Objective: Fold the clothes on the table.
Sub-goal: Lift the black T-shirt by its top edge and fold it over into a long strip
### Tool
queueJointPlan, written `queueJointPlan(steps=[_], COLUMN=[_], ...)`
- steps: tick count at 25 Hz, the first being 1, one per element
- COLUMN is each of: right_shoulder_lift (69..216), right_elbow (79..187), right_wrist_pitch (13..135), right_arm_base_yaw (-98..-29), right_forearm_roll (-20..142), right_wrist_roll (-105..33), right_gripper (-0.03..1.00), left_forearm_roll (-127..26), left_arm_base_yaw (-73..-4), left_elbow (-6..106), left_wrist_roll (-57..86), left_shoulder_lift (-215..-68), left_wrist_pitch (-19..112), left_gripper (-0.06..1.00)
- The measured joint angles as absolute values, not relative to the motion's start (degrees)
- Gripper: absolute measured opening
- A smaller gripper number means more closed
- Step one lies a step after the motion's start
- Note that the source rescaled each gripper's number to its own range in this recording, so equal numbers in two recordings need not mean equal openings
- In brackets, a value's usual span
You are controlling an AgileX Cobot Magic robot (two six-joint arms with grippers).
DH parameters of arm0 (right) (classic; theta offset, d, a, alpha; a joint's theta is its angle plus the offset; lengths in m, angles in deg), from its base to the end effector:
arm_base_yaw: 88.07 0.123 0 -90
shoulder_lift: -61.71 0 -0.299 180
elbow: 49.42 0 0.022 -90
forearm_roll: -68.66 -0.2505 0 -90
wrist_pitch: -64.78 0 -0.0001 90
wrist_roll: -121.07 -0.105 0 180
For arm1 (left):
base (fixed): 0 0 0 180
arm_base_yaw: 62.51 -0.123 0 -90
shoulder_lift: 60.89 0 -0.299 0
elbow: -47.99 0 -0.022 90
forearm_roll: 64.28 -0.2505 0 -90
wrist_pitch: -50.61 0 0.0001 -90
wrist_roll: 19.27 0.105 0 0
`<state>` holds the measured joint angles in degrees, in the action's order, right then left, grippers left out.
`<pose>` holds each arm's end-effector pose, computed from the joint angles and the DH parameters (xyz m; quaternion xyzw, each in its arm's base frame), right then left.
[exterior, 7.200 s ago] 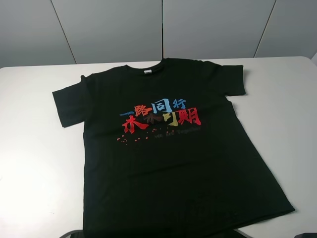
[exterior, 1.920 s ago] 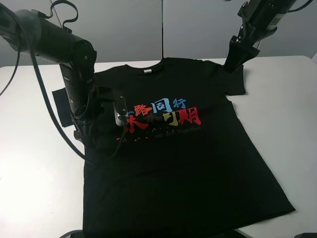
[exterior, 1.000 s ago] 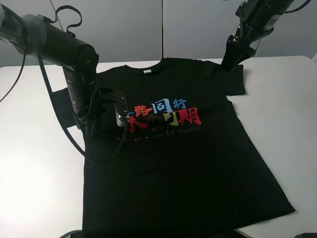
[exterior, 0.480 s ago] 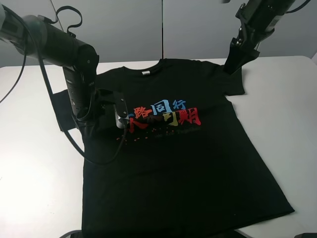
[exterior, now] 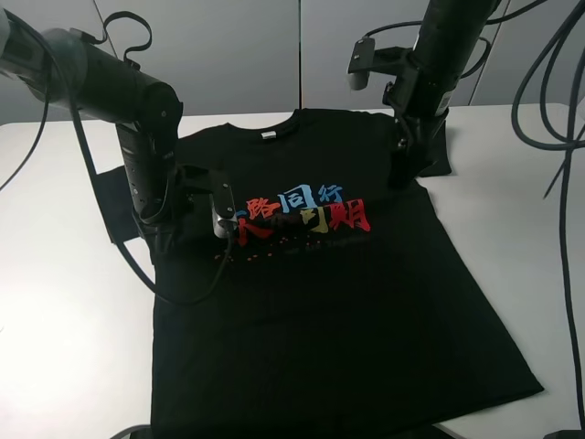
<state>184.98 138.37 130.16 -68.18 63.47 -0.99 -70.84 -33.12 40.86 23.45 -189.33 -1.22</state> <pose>0.3714 0.1436 0.1805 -0.6126 0.7893 0.0412 0.0063 0.3215 -0.1703 0.0900 -0.6172 -0.7830 -0.0348 0.0689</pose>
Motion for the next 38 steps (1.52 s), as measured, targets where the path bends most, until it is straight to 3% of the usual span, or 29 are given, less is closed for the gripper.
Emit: queueJointPlan(steps=[7, 17, 29, 38], right_shoulder_lift=[191.1, 193.3, 193.5, 193.5], right_elbow=[138.4, 138.3, 131.4, 131.1], right_wrist_pitch=[126.8, 124.8, 118.3, 117.0], right_arm_base_yaw=[-67.7, -72.8, -73.1, -73.1], right_forearm_roll=[68.7, 68.7, 68.7, 69.1], right_wrist_roll=[0.1, 5.5, 13.1, 13.5], right_gripper=[1.0, 1.0, 1.0, 0.86], left_forearm_roll=[-70.8, -70.8, -70.8, -70.8], left_arm_base_yaw=[-33.1, -33.1, -33.1, -33.1], left_elbow=[40.9, 40.9, 40.9, 40.9], left_wrist_roll=[23.4, 23.5, 23.5, 23.8], left_shoulder_lift=[-189.3, -189.3, -189.3, -189.3], left_wrist_pitch=[-1.2, -1.2, -1.1, -1.1], left_gripper=[0.01, 0.01, 0.01, 0.01])
